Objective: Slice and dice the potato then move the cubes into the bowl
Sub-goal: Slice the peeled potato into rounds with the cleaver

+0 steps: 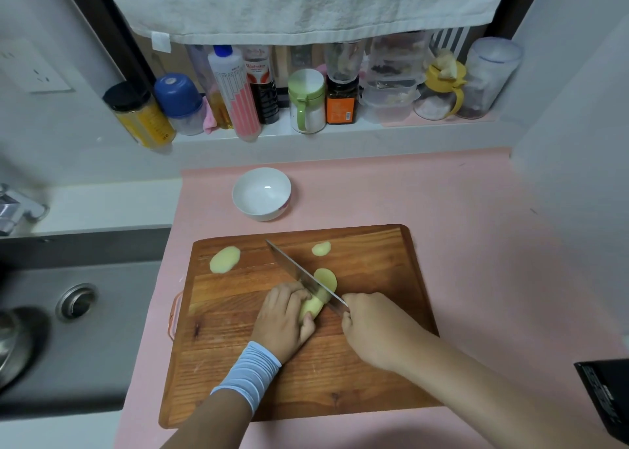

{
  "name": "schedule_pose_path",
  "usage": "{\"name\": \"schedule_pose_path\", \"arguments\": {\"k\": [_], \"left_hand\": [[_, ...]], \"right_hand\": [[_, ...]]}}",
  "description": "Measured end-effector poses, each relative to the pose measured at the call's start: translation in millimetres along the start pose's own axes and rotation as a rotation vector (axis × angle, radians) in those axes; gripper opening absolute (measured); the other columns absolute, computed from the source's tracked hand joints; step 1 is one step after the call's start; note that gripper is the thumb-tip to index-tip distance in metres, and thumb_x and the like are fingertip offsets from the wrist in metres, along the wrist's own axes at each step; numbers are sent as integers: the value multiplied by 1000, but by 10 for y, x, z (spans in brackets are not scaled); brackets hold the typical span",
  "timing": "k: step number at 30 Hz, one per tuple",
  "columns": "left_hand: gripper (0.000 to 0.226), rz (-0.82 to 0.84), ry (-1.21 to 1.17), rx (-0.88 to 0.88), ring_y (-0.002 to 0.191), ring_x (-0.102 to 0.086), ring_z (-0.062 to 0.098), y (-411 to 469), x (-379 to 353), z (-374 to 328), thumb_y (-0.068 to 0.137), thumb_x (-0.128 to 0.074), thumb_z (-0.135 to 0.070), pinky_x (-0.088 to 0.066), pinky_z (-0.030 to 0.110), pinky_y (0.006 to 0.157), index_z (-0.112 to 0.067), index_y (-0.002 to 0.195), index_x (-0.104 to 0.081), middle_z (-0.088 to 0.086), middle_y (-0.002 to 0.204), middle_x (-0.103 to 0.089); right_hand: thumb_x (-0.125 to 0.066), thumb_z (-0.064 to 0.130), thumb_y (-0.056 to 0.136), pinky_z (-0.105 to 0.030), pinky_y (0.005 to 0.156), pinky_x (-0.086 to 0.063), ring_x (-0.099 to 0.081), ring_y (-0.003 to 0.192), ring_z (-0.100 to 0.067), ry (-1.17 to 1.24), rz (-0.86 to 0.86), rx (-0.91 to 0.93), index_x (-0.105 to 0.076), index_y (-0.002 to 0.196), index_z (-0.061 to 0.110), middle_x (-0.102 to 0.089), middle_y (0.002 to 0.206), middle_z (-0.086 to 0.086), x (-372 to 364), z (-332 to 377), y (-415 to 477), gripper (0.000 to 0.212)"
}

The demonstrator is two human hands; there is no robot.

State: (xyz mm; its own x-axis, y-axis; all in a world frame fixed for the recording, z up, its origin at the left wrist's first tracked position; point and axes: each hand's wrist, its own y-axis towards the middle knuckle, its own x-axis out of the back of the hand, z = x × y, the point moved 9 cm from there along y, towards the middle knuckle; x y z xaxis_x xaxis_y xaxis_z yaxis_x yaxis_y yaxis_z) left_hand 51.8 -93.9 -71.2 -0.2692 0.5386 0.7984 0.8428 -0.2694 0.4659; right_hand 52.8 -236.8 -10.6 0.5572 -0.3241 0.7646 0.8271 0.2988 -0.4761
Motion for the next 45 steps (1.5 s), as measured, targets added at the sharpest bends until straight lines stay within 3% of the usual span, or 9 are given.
{"name": "schedule_pose_path", "arguments": {"k": [4,9,17,24,29,33,37,41,45], "left_hand": [[30,2,-10,19,94,-52,26,11,13,23,77,-57,-23,-44,34,86,-10,104,-51,11,106,-58],[30,3,-11,30,93,-51,26,19,13,21,77,-57,-23,-45,35,85,-11,104,-50,11,107,-59],[30,18,-21,39,94,-51,26,19,7,42,77,-57,-23,-44,35,86,-11,103,-50,13,105,-60],[28,0,-4,36,91,-50,27,18,-7,19,78,-56,-23,-43,35,83,-10,102,-49,13,103,-60],[27,-4,-6,30,91,-49,26,24,18,20,78,-55,-22,-41,33,84,-10,102,-49,14,104,-59],[29,-4,-14,31,91,-49,26,27,19,19,77,-56,-22,-42,34,83,-10,102,-49,13,104,-59],[28,-10,-7,42,92,-50,26,22,6,23,77,-56,-22,-44,35,84,-11,102,-49,13,104,-60],[28,-10,-5,31,93,-51,27,17,3,13,77,-56,-22,-44,36,83,-10,102,-49,11,107,-57],[28,-12,-28,19,95,-51,27,28,19,-2,78,-55,-21,-42,35,86,-10,102,-49,6,112,-51]], "right_hand": [[-41,26,103,-36,67,-53,-62,75,-19,23,36,-14,-55,86,20,-63,84,0,-18,26,78,22],[-42,23,102,-32,61,-49,-62,69,-17,7,47,-28,-55,83,19,-62,78,1,-4,-62,-31,23],[-44,25,102,-38,77,-56,-65,84,-24,4,61,-29,-61,100,16,-66,96,-5,-61,22,166,19],[-44,21,102,-27,54,-39,-59,65,-15,13,50,-17,-53,80,21,-59,73,4,-104,-153,-18,24],[-43,24,102,-31,60,-45,-62,73,-19,22,53,-3,-57,89,19,-63,84,-1,-158,-44,183,19],[-43,22,102,-26,54,-39,-57,64,-14,25,46,9,-52,81,22,-58,74,4,-175,-115,108,23],[-42,22,103,-24,52,-38,-56,61,-12,51,46,5,-55,85,20,-59,72,4,-186,-215,50,23],[-44,22,102,-34,64,-52,-61,69,-17,70,24,16,-57,89,16,-63,77,3,-279,-191,212,19],[-43,21,101,-33,63,-46,-63,74,-25,83,-32,17,-48,86,23,-61,75,0,-417,-162,341,16]]}}
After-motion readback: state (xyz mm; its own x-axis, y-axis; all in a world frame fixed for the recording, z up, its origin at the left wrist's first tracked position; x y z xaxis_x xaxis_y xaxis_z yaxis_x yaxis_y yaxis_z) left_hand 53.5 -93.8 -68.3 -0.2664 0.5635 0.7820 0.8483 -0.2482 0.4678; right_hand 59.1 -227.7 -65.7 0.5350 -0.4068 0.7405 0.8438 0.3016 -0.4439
